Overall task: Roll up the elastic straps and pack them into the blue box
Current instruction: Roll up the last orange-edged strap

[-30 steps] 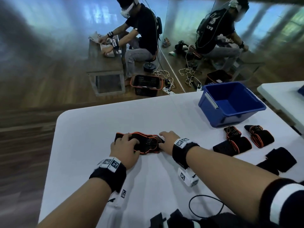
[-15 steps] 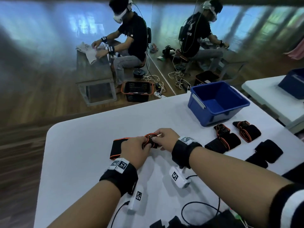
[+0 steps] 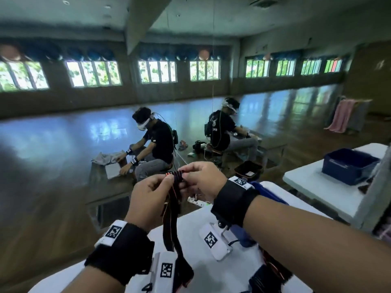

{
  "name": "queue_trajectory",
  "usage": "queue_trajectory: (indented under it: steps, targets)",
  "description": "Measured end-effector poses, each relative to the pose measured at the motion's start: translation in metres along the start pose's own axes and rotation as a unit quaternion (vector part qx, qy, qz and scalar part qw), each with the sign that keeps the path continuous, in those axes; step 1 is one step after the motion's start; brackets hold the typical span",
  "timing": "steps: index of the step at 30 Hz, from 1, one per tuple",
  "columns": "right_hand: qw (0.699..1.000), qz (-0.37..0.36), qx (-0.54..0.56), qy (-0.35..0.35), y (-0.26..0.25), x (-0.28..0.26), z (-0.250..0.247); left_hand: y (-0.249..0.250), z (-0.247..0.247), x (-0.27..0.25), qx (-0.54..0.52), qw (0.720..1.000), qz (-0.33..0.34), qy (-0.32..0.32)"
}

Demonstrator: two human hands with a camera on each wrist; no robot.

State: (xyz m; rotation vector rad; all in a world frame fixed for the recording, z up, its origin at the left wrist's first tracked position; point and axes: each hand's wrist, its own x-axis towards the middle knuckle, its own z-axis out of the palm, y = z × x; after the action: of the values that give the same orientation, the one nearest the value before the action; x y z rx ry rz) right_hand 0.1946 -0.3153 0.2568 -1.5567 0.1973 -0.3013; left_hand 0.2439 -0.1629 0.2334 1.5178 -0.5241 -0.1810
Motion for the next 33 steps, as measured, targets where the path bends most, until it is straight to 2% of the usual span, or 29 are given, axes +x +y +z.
queue_trajectory:
  steps: [3,4,9,12,16,19,23,26,28,30,33]
  targets:
    - [0.998,-0.052,-0.03,-0.017,-0.032,0.004,-0.016,0.039,0.014,0.009,0.093,0.991,0.089,0.04]
    - [0.996,-0.073,-0.05,-0.015,-0.041,0.005,-0.021,0.046,0.018,0.016,0.112,0.987,0.099,0.055]
    - [0.99,-0.125,-0.058,0.014,-0.074,0.016,-0.041,0.087,0.042,0.038,0.05,0.992,0.072,0.088]
    - [0.986,-0.142,-0.081,0.029,-0.085,0.019,-0.044,0.11,0.049,0.053,0.062,0.988,0.077,0.122]
    - [0.951,-0.178,-0.252,0.024,-0.088,0.014,-0.042,0.136,0.056,0.061,0.105,0.972,0.108,0.178]
    - [0.924,-0.204,-0.315,0.072,-0.09,0.015,-0.038,0.151,0.062,0.063,0.126,0.963,0.142,0.193]
    - [0.929,-0.222,-0.27,0.124,-0.104,0.022,-0.038,0.159,0.065,0.065,0.128,0.96,0.155,0.195]
    - [0.932,-0.235,-0.237,0.139,-0.117,0.032,-0.039,0.161,0.055,0.063,0.207,0.934,0.2,0.211]
    - [0.938,-0.246,-0.201,0.138,-0.124,0.038,-0.039,0.154,0.043,0.061,0.237,0.926,0.202,0.215]
    - [0.943,-0.256,-0.17,0.125,-0.13,0.042,-0.038,0.146,0.035,0.057,0.248,0.929,0.189,0.2]
    - [0.949,-0.263,-0.139,0.108,-0.132,0.043,-0.032,0.138,0.033,0.047,0.241,0.943,0.182,0.144]
